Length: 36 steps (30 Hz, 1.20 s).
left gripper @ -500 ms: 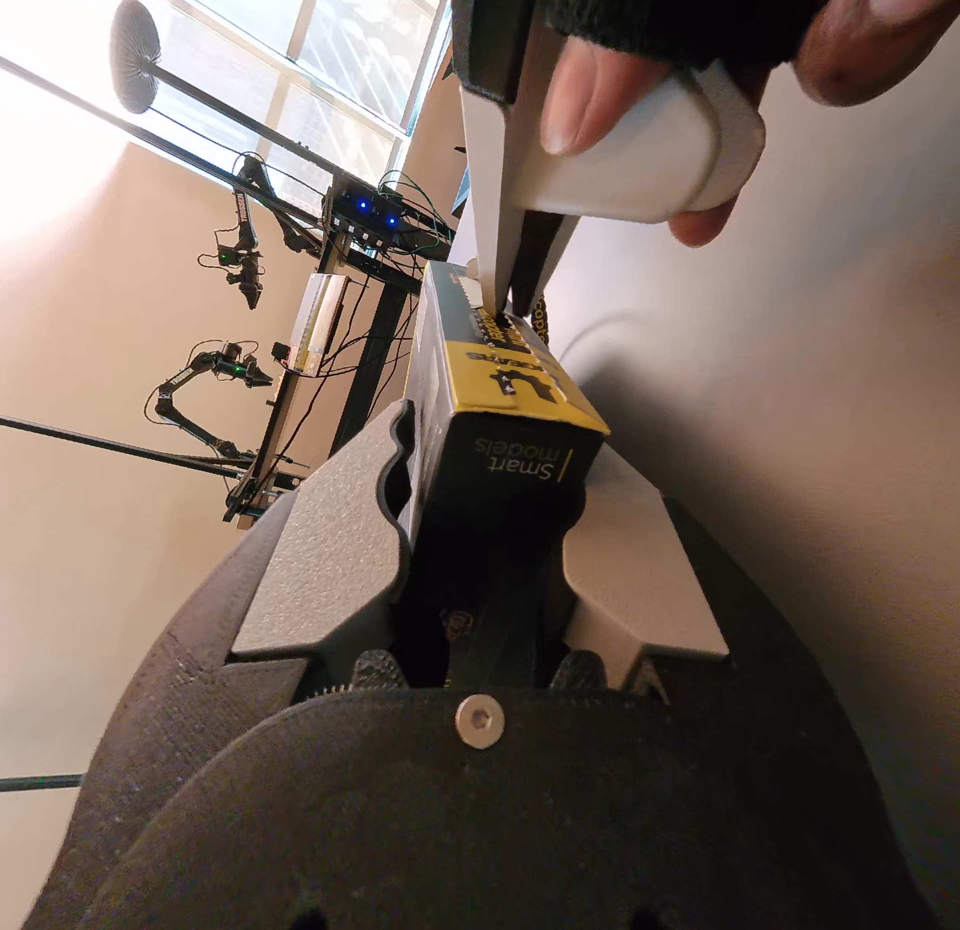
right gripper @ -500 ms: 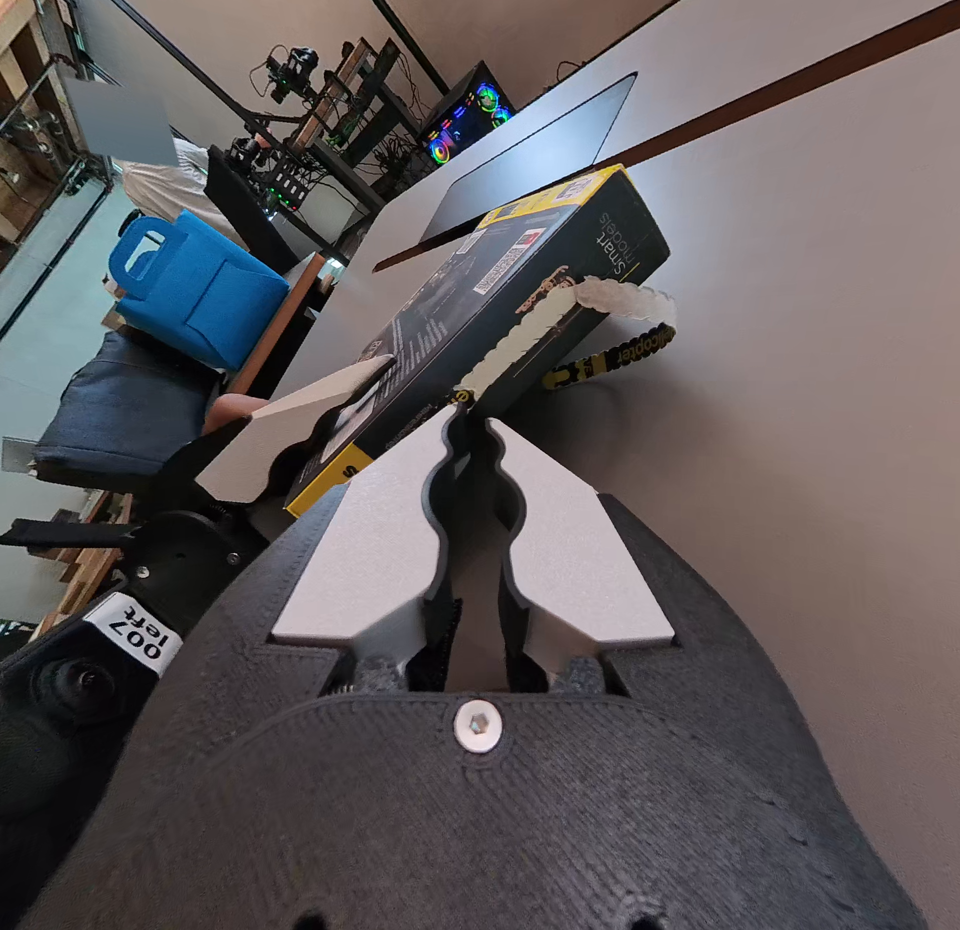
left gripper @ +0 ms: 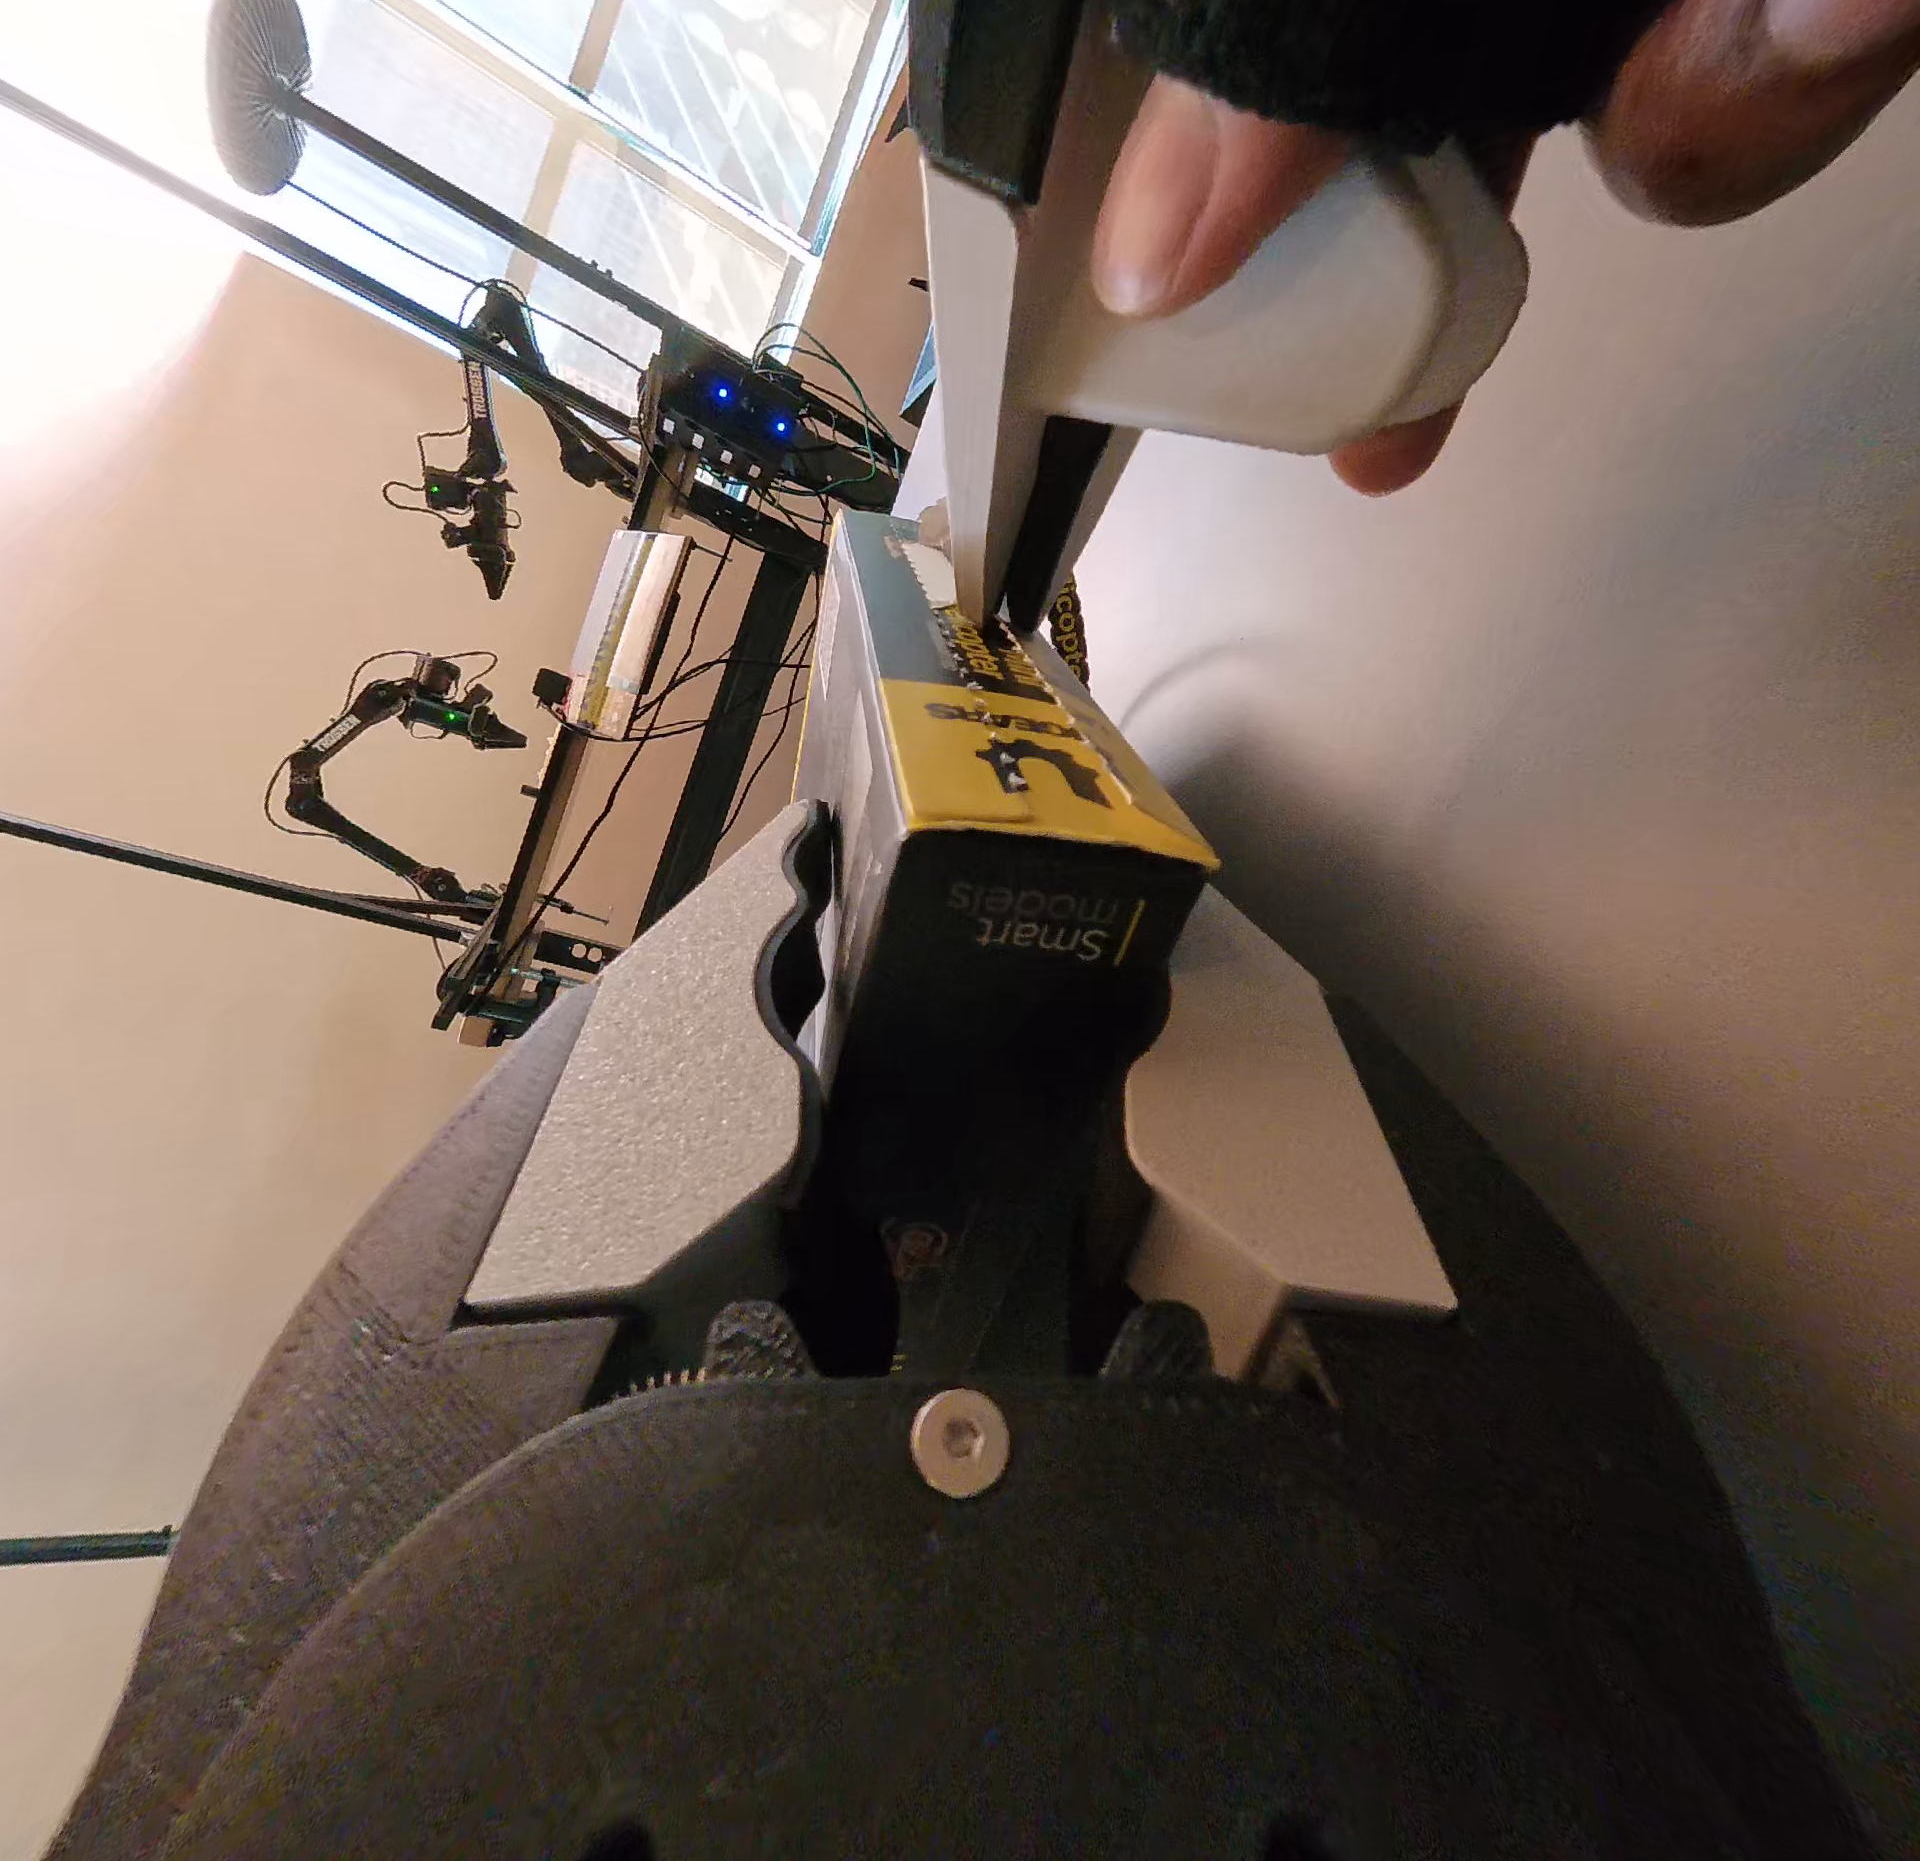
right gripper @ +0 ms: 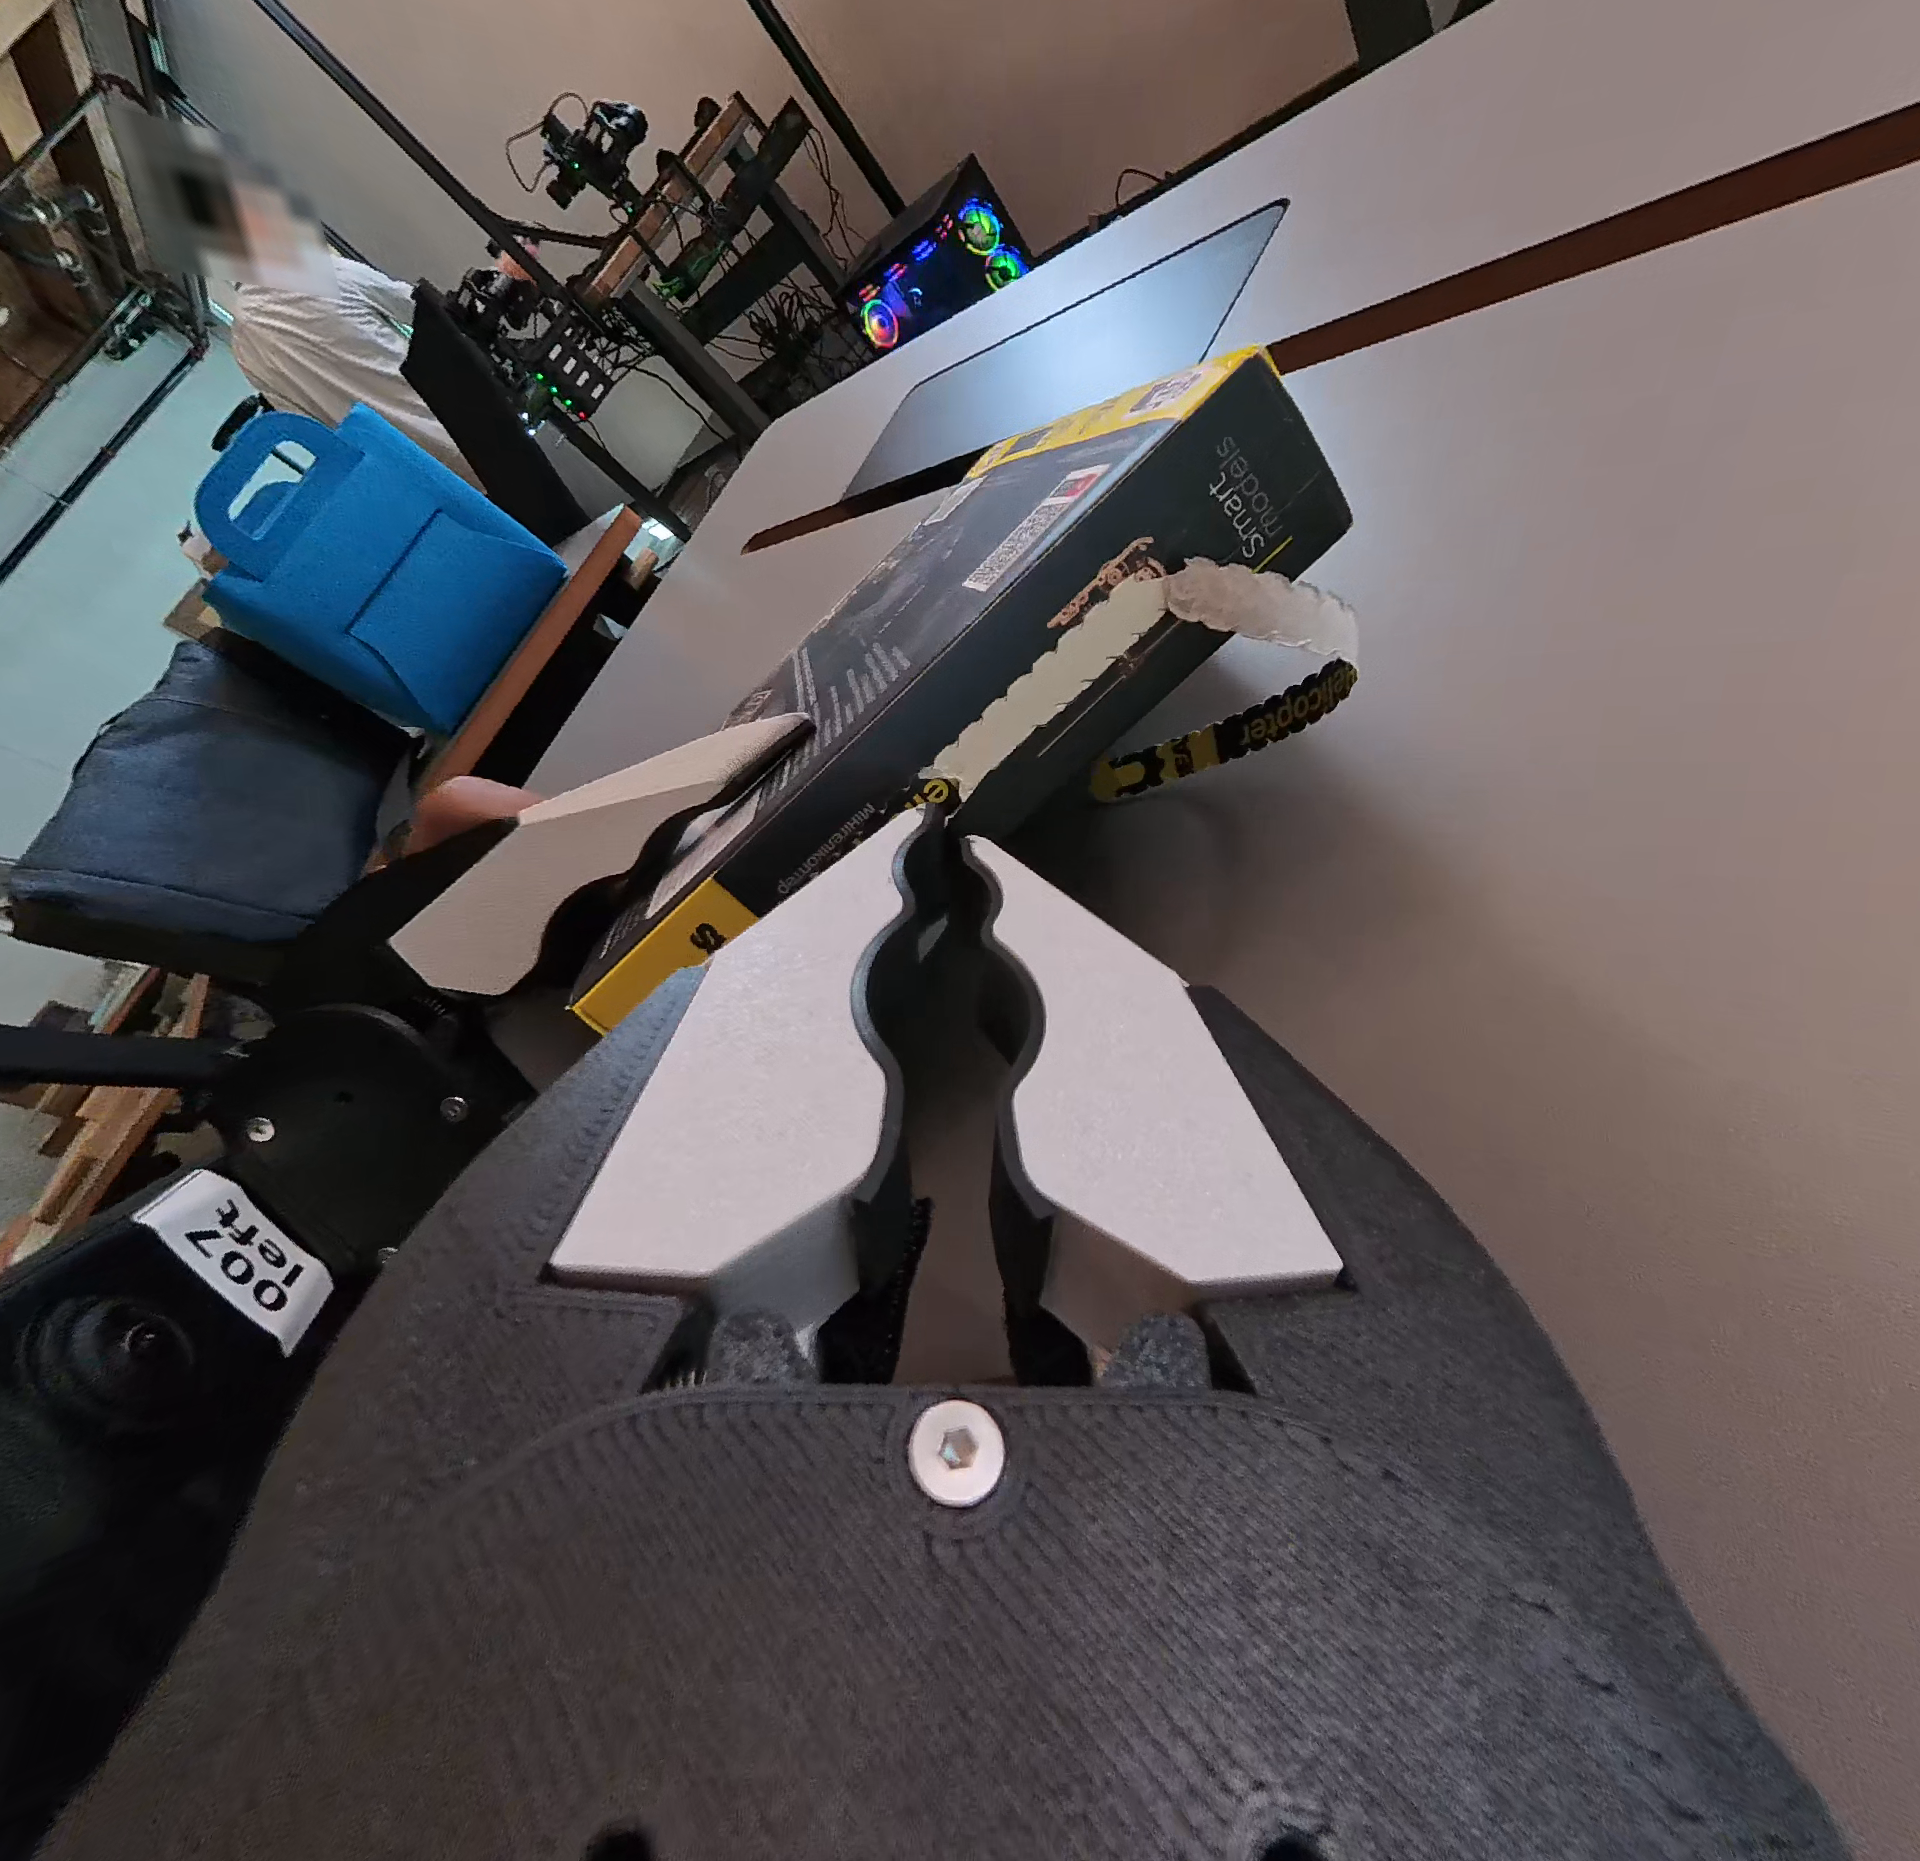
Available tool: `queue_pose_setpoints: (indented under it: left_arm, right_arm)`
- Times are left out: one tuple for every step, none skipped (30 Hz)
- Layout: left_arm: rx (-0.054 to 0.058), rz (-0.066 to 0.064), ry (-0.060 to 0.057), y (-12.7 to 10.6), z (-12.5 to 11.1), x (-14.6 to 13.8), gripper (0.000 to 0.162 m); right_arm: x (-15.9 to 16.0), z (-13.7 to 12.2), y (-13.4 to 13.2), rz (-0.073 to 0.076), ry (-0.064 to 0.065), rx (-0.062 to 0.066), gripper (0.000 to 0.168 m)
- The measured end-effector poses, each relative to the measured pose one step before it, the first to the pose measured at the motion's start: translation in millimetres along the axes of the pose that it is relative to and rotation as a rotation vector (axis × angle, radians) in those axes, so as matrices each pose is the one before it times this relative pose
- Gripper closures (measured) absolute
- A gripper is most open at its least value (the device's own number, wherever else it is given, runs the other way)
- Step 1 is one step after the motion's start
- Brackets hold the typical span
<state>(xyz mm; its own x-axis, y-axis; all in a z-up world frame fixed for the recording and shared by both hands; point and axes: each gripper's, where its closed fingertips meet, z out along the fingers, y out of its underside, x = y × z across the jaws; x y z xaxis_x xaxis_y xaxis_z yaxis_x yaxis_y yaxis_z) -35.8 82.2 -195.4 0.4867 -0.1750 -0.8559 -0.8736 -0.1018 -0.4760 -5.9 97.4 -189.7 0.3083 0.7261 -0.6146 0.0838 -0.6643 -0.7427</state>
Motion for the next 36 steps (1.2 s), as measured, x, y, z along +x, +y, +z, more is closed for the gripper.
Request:
queue_pose_setpoints:
  left_arm:
    - [-0.0011,0.0017,0.0009,0.23,0.06,0.16,0.109]
    - [-0.0016,0.0047,0.0016,0.29,-0.01,0.43,0.109]
    - [-0.0018,0.0047,0.0016,0.21,0.17,0.43,0.109]
    - [-0.0016,0.0029,0.0010,0.16,0.15,0.25,0.109]
    - [-0.0016,0.0016,0.0004,0.02,0.22,0.21,0.109]
    - [-0.0008,-0.0014,-0.0009,-0.01,0.20,-0.26,0.109]
    - [-0.0003,-0.0036,-0.0009,-0.04,0.07,-0.43,0.109]
    - [-0.0008,-0.0005,-0.0003,0.05,0.12,-0.13,0.110]
    - [-0.0009,-0.0026,-0.0008,0.05,0.21,-0.08,0.110]
    - [0.0000,-0.0108,-0.0023,-0.11,0.07,-0.81,0.110]
    - [0.0001,-0.0093,-0.0018,-0.03,-0.11,-0.85,0.110]
    - [0.0005,-0.0052,-0.0027,-0.03,0.02,-0.74,0.110]
    - [0.0000,-0.0059,-0.0024,-0.15,0.08,-0.56,0.110]
    - [-0.0004,-0.0046,-0.0021,-0.13,0.07,-0.47,0.110]
    - [0.0002,-0.0040,-0.0022,-0.14,0.21,-0.61,0.110]
    - [0.0007,-0.0054,-0.0019,-0.16,0.04,-0.57,0.110]
    - [0.0014,-0.0057,-0.0017,-0.07,-0.01,-0.61,0.110]
    - [0.0022,-0.0053,-0.0015,0.00,-0.14,-0.68,0.110]
    - [0.0026,-0.0058,-0.0013,-0.02,-0.23,-0.74,0.110]
    - [0.0029,-0.0065,-0.0020,-0.11,-0.23,-0.87,0.110]
    - [0.0024,-0.0053,-0.0010,-0.10,-0.15,-0.70,0.110]
    - [0.0019,-0.0020,-0.0004,-0.25,-0.02,-0.26,0.110]
    - [0.0012,-0.0003,-0.0003,-0.22,0.06,-0.11,0.110]
    - [0.0017,-0.0014,-0.0006,-0.32,-0.11,-0.13,0.110]
    - [0.0032,-0.0031,-0.0011,-0.53,-0.06,-0.43,0.110]
    - [0.0032,-0.0041,-0.0006,-0.46,-0.19,-0.55,0.110]
    - [0.0032,-0.0020,0.0001,-0.55,-0.14,-0.19,0.111]
    - [0.0032,0.0007,0.0010,-0.56,-0.09,0.11,0.111]
    - [0.0017,0.0000,0.0006,-0.45,0.00,0.12,0.111]
    - [0.0006,0.0008,0.0003,-0.22,0.26,0.16,0.111]
    - [0.0004,0.0011,-0.0001,-0.12,0.16,0.17,0.111]
    - [-0.0003,-0.0006,0.0002,0.07,0.19,0.12,0.111]
    - [-0.0008,0.0006,0.0006,0.10,0.09,0.38,0.111]
    - [-0.0013,0.0032,0.0011,0.20,0.23,0.69,0.111]
    - [-0.0017,0.0053,0.0013,0.05,0.41,0.80,0.111]
    - [-0.0020,0.0054,0.0010,-0.05,0.38,0.72,0.111]
  right_arm:
    - [0.21,-0.07,0.15,-0.0090,0.0068,-0.0019,0.168]
    - [0.51,-0.13,0.63,-0.0097,0.0095,-0.0051,0.168]
    - [0.72,-0.08,0.70,-0.0107,0.0113,-0.0064,0.168]
    - [0.56,-0.11,0.47,-0.0130,0.0108,-0.0040,0.168]
    - [0.48,-0.05,0.11,-0.0121,0.0105,-0.0016,0.168]
    - [0.24,-0.07,-0.17,-0.0090,0.0083,0.0012,0.168]
    - [-0.13,-0.15,-0.70,-0.0029,0.0010,0.0063,0.167]
    - [-0.15,-0.04,-0.45,0.0093,-0.0044,0.0040,0.166]
    - [0.02,0.13,-0.36,0.0229,-0.0103,0.0023,0.165]
    - [-0.64,0.09,-1.24,0.0358,-0.0237,0.0085,0.164]
    - [-0.19,0.09,-1.12,0.0482,-0.0310,0.0054,0.163]
    - [0.81,0.02,-0.84,0.0592,-0.0299,-0.0010,0.161]
    - [0.66,0.23,-0.73,0.0520,-0.0299,-0.0024,0.156]
    - [1.02,0.37,-0.37,0.0395,-0.0241,-0.0033,0.152]
    - [0.93,0.23,-0.56,0.0305,-0.0181,-0.0012,0.149]
    - [-0.64,0.17,-0.61,0.0220,-0.0188,-0.0017,0.148]
    - [-1.61,0.43,-0.23,0.0109,-0.0173,-0.0034,0.146]
    - [-1.24,0.53,-0.28,0.0037,-0.0106,-0.0021,0.146]
    - [-0.18,0.52,-0.21,0.0028,-0.0044,-0.0012,0.145]
    - [0.06,0.45,-0.24,0.0055,-0.0044,-0.0016,0.142]
    - [-0.48,0.51,-0.63,0.0091,-0.0099,-0.0001,0.141]
    - [0.17,0.39,-0.91,0.0115,-0.0078,0.0015,0.141]
    - [0.52,0.30,-1.13,0.0110,-0.0054,0.0020,0.140]
    - [0.11,0.43,-0.71,0.0090,-0.0064,-0.0011,0.140]
    - [-0.03,0.24,-0.68,0.0060,-0.0067,-0.0003,0.140]
    - [-0.48,0.34,-0.30,0.0033,-0.0071,-0.0020,0.139]
    - [0.16,0.13,-0.51,0.0016,-0.0020,0.0010,0.139]
    - [1.03,-0.17,-1.36,-0.0002,0.0053,0.0073,0.139]
    - [0.47,-0.12,-1.04,-0.0018,0.0026,0.0055,0.139]
    - [0.20,0.15,-0.65,-0.0009,0.0002,0.0034,0.140]
    - [-0.10,-0.06,-0.34,-0.0043,0.0014,0.0031,0.140]
    - [-0.92,0.06,0.15,-0.0111,0.0009,0.0012,0.142]
    - [-1.08,-0.05,0.26,-0.0142,0.0008,0.0003,0.144]
    - [-0.94,-0.12,0.33,-0.0206,0.0054,-0.0005,0.147]
    - [-0.48,-0.39,0.41,-0.0255,0.0105,-0.0028,0.150]
    - [0.45,-0.54,0.28,-0.0266,0.0188,-0.0033,0.152]
